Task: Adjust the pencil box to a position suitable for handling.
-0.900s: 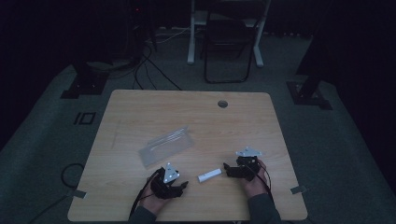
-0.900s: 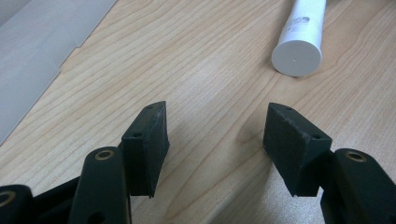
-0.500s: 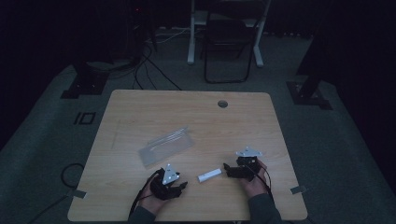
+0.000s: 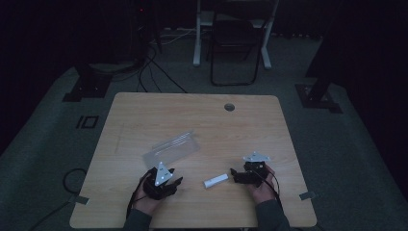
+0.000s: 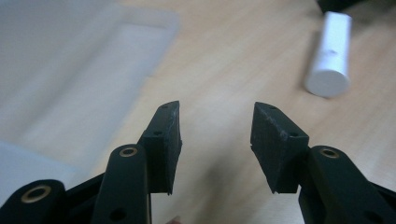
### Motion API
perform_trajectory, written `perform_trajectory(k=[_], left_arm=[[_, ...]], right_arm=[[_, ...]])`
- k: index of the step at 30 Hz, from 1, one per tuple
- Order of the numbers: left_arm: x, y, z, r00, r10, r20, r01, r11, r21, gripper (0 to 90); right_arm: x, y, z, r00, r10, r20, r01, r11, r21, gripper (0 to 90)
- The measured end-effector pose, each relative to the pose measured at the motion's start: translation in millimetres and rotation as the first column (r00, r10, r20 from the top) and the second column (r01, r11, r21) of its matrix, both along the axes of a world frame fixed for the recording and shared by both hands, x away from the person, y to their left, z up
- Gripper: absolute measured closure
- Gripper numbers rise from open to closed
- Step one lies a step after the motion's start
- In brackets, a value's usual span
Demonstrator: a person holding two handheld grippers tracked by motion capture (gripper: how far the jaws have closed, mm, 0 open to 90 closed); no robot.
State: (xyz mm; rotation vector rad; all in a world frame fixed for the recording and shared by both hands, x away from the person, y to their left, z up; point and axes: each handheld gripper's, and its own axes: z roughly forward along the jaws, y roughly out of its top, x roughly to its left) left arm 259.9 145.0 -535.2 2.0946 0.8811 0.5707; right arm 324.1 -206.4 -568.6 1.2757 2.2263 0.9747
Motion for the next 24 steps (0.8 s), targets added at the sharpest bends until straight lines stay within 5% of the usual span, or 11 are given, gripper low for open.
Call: perform_trajectory(k=[6,12,18,24], left_arm=[[13.7,24.3,25.8,0.9923,0.096,0.078,-0.095,0.9954,-0.014,54.0],[37.5,43.4,43.9,0.9804,0.162,0.112,-0.162,0.9867,-0.008,48.3],[62.0,52.9,42.2,0.9763,0.189,0.105,-0.19,0.9817,0.004,46.3],[81.8,54.0,30.1,0.98,0.189,0.063,-0.192,0.9804,0.044,46.3]], right_arm=[[0.0,0.0,0.0,1.0,0.0,0.0,0.0,1.0,0.0,13.2],[0.1,0.1,0.0,1.0,0.0,0.001,0.0,1.0,0.001,13.2],[0.1,0.1,0.0,1.0,0.0,0.001,0.0,1.0,0.001,13.2],[0.0,0.1,0.0,1.0,-0.001,0.0,0.001,1.0,0.001,13.2]])
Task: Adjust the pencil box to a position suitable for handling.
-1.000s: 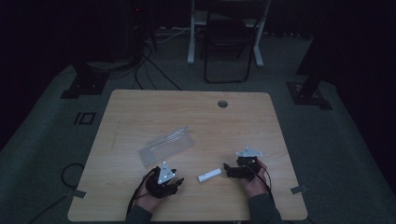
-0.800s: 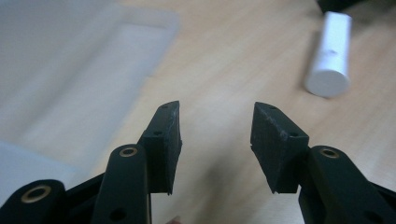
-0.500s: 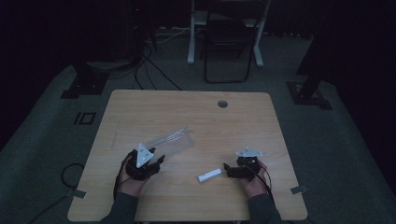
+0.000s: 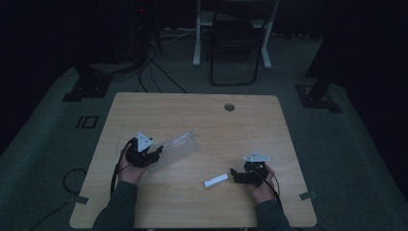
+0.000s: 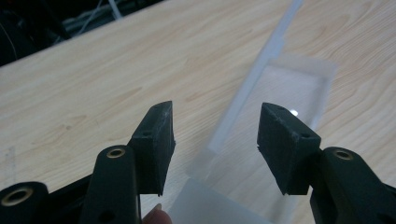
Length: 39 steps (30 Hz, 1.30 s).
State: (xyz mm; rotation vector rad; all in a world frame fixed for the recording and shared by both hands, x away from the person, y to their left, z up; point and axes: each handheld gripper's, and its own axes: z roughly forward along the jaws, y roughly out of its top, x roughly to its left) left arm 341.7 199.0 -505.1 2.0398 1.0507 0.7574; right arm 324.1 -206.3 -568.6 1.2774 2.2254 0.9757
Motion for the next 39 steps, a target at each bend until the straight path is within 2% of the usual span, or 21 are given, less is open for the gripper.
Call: perform_trajectory(k=[2,6,7,9,10,14,17,27,39], left_arm=[[3.8,-1.5,-2.0,1.0,-0.002,-0.009,0.002,1.0,0.002,46.8],[10.3,-8.3,-5.6,0.9992,-0.026,-0.032,0.027,0.999,0.035,64.0],[10.7,-10.4,-6.0,0.9988,-0.035,-0.035,0.037,0.9984,0.044,64.0],[9.5,-14.1,-5.9,0.9982,-0.053,-0.029,0.055,0.9973,0.049,71.5],[8.8,-15.2,-5.5,0.9974,-0.066,-0.028,0.067,0.9969,0.041,72.9],[4.8,-22.7,-5.6,0.9943,-0.104,-0.022,0.105,0.9928,0.058,78.7],[1.8,-27.3,-5.4,0.9918,-0.127,-0.013,0.128,0.9894,0.07,80.6],[-11.4,-36.3,-7.3,0.9777,-0.21,0.001,0.21,0.9758,0.063,81.4],[-11.0,-34.0,-6.6,0.9836,-0.18,-0.003,0.18,0.9822,0.054,74.3]], right_arm=[[0.0,0.0,0.0,1.0,0.0,0.0,0.0,1.0,0.0,13.2],[0.0,0.0,0.0,1.0,0.0,0.0,0.0,1.0,0.0,13.2],[0.0,0.0,0.0,1.0,0.0,0.0,0.0,1.0,0.0,13.2],[0.0,0.0,0.0,1.0,0.0,0.0,0.0,1.0,0.0,13.2],[0.0,0.0,0.0,1.0,0.0,0.0,0.0,1.0,0.0,13.2],[0.0,0.0,0.0,1.0,0.0,0.0,0.0,1.0,0.0,13.2],[0.0,0.0,0.0,1.0,0.0,0.0,0.0,1.0,0.0,13.2],[0.0,0.0,0.0,1.0,0.0,0.0,0.0,1.0,0.0,13.2],[0.0,0.0,0.0,1.0,0.0,0.0,0.0,1.0,0.0,13.2]])
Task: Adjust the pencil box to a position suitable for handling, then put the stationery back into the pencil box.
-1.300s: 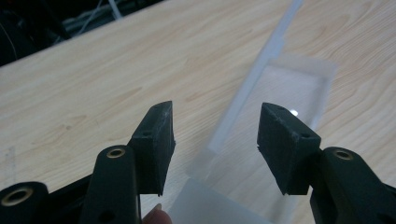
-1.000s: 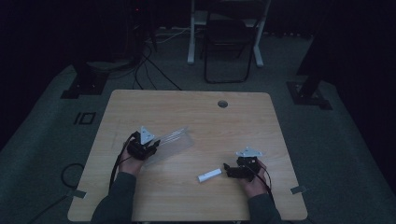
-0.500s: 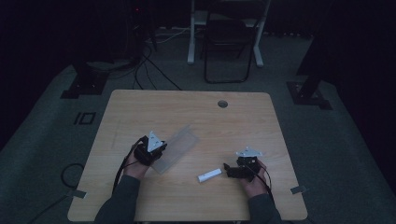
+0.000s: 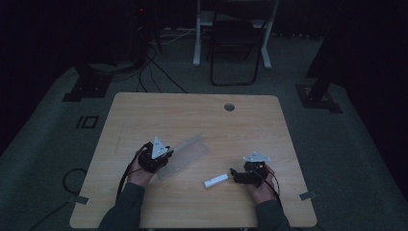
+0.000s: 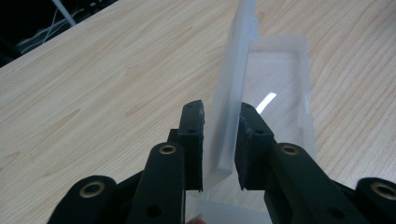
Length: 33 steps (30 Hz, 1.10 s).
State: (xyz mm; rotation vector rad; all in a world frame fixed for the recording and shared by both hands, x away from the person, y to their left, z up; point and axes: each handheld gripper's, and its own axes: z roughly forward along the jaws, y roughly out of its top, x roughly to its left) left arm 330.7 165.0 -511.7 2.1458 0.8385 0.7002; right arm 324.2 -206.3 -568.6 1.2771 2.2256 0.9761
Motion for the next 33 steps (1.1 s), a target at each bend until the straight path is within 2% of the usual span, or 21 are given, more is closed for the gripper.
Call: perform_trajectory(k=[6,7,18,33], left_arm=[[-0.8,2.6,0.7,0.9999,0.01,0.004,-0.01,0.9999,-0.01,68.8],[-1.1,3.1,0.6,0.9999,0.017,0.0,-0.017,0.9995,-0.026,68.2],[-9.5,7.2,11.4,0.9999,0.012,-0.004,-0.012,0.9965,-0.083,58.4],[-20.6,-1.1,27.2,1.0,-0.007,0.006,0.008,0.9952,-0.097,55.4]], right_arm=[[0.0,0.0,0.0,1.0,0.0,0.0,0.0,1.0,0.0,13.2],[0.0,0.0,0.0,1.0,0.0,0.0,0.0,1.0,0.0,13.2],[-0.6,-0.3,0.0,1.0,0.001,-0.001,-0.001,1.0,0.0,13.2],[-0.4,-0.7,0.0,1.0,0.003,0.0,-0.003,1.0,0.0,13.2]])
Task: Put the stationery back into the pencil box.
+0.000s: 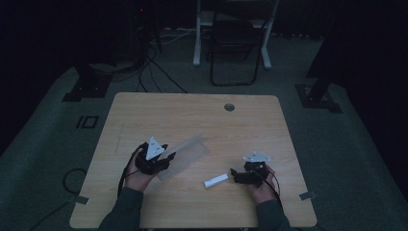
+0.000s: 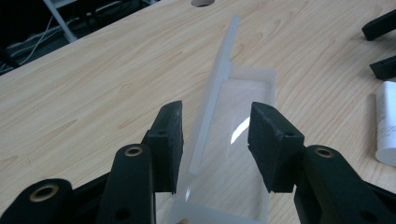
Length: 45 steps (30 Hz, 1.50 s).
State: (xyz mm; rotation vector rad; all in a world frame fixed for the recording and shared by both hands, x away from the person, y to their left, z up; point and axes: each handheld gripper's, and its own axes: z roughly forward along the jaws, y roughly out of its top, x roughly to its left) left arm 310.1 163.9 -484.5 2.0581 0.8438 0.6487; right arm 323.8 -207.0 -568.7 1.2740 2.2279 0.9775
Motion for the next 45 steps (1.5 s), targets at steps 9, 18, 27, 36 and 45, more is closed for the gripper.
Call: perform_trajectory(k=[9,18,27,36,45], left_arm=[[-6.5,-9.1,10.1,0.9997,-0.018,0.014,0.018,0.9998,0.003,55.0],[-10.5,-24.0,15.8,0.998,-0.057,0.026,0.057,0.9983,0.009,54.7],[-12.3,-35.5,18.2,0.996,-0.083,0.031,0.084,0.9964,-0.016,55.0],[-12.8,-48.0,16.2,0.9935,-0.113,0.018,0.113,0.9934,-0.02,55.0],[-13.7,-56.9,14.0,0.9903,-0.139,0.007,0.139,0.9901,-0.016,54.9]], right_arm=[[0.4,-2.2,0.0,1.0,-0.002,0.001,0.002,1.0,-0.001,13.3],[0.6,-6.1,0.0,1.0,-0.01,-0.001,0.01,1.0,-0.001,13.3],[0.9,-9.2,-0.1,0.9999,-0.014,0.0,0.014,0.9999,0.0,13.3],[1.0,-11.1,0.0,0.9998,-0.018,-0.003,0.018,0.9998,0.0,13.3],[1.3,-12.6,0.0,0.9999,-0.017,-0.001,0.017,0.9999,-0.001,13.3]])
